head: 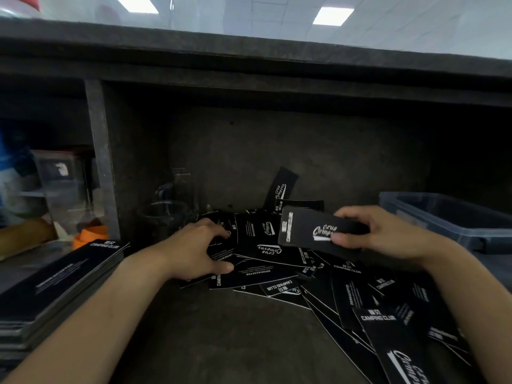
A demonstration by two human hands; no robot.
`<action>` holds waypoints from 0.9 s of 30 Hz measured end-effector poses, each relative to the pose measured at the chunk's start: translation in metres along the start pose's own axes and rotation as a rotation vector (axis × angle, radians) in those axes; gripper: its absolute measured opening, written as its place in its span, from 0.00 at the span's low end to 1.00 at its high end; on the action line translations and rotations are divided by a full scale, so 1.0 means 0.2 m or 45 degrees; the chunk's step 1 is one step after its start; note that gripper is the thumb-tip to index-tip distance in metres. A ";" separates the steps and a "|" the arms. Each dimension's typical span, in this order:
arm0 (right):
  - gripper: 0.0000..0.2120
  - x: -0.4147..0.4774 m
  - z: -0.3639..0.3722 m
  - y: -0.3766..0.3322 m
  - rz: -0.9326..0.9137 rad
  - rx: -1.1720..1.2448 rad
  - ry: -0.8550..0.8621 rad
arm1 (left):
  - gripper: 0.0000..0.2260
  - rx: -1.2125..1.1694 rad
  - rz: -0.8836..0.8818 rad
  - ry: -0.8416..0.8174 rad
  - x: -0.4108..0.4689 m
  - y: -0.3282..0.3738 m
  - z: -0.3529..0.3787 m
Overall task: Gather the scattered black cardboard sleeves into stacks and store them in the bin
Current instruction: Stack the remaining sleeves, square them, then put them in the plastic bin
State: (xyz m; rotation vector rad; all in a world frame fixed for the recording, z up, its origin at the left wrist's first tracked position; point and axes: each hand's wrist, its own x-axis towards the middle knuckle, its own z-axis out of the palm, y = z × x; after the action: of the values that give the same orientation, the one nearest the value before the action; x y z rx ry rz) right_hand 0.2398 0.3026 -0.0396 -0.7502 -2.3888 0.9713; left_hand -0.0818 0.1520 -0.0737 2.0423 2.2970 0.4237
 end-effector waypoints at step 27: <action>0.08 -0.10 0.04 0.09 -0.206 -0.162 0.095 | 0.19 -0.066 0.440 0.838 0.03 0.10 0.00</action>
State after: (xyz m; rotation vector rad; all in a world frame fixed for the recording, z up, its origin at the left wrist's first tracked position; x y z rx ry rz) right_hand 0.2557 0.2962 -0.0623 -0.6146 -2.4205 0.7196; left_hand -0.0625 0.1600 -0.0675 2.5614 2.1469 1.3329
